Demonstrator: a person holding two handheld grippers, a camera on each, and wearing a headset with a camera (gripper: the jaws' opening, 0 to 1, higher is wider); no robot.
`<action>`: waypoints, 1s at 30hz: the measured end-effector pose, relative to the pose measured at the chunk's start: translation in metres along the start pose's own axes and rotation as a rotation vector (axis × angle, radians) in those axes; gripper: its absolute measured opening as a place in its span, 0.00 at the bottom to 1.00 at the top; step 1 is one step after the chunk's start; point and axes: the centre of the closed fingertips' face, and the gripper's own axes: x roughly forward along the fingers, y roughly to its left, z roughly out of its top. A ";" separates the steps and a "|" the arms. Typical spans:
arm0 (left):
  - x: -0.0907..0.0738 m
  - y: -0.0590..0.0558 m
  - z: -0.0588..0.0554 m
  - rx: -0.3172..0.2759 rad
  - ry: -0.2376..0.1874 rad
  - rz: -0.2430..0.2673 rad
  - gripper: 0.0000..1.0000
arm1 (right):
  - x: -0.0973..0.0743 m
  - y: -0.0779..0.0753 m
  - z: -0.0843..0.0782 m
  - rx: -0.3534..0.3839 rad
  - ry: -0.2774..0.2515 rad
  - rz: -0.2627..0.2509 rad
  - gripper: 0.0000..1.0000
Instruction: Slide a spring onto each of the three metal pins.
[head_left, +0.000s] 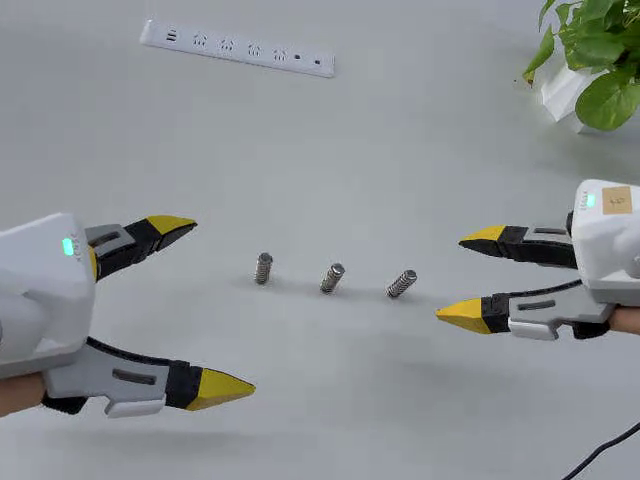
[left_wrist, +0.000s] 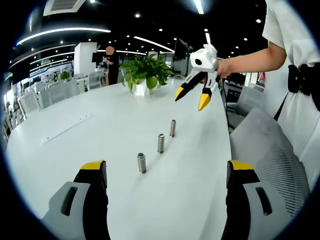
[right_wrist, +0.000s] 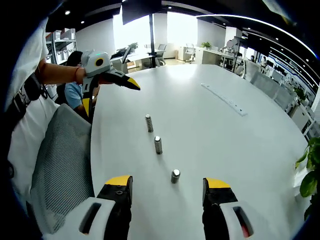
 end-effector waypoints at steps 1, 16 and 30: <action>-0.001 0.001 -0.001 -0.001 0.004 0.003 0.99 | -0.001 0.001 -0.001 0.008 -0.017 -0.002 0.58; -0.007 0.004 -0.014 -0.005 0.012 0.031 0.99 | -0.017 0.012 -0.032 0.111 -0.139 -0.059 0.86; -0.008 0.003 -0.022 -0.030 0.024 0.048 0.99 | -0.021 0.021 -0.040 0.132 -0.175 -0.055 0.92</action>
